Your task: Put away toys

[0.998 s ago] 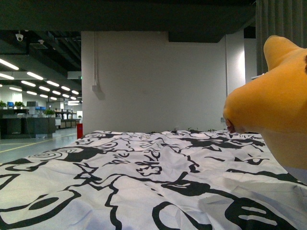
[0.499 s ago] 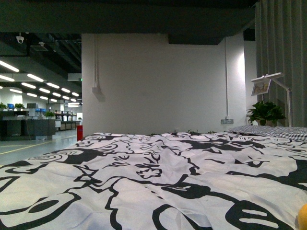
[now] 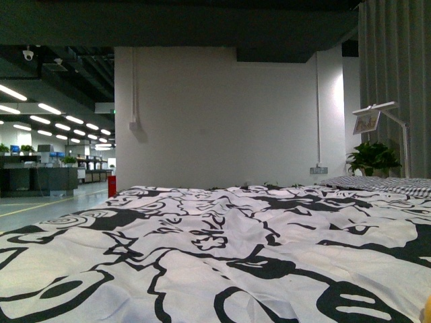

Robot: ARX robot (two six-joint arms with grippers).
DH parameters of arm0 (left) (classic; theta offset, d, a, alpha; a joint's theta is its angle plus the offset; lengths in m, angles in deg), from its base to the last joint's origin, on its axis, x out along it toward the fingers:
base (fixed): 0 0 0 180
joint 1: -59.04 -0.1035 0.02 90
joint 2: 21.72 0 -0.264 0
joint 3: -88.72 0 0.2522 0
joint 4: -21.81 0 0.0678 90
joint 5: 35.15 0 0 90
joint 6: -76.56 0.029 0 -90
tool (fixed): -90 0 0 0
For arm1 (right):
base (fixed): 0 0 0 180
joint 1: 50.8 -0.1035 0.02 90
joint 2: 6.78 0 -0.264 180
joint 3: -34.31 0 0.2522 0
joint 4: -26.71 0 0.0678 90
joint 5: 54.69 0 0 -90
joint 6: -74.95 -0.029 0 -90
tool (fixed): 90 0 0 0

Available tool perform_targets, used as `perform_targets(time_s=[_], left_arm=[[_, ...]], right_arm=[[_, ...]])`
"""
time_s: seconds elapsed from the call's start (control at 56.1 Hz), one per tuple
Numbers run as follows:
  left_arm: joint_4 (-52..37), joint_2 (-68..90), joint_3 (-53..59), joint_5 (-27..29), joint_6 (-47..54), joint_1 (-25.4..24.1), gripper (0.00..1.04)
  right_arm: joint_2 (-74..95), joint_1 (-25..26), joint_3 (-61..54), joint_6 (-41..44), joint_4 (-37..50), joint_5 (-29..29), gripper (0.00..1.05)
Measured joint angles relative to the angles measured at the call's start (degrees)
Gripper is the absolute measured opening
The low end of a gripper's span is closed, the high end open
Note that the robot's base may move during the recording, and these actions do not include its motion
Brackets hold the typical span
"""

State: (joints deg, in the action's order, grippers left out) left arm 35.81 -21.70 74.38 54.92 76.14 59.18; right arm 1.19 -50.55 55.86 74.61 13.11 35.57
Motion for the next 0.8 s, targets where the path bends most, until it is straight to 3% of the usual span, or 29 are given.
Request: perform_targets(time_s=[0.802], left_arm=[[0.0,0.0,0.0,0.0,0.0,0.0,0.98]], right_arm=[[-7.7,0.0,-6.7,0.0,0.1,0.0,0.08]])
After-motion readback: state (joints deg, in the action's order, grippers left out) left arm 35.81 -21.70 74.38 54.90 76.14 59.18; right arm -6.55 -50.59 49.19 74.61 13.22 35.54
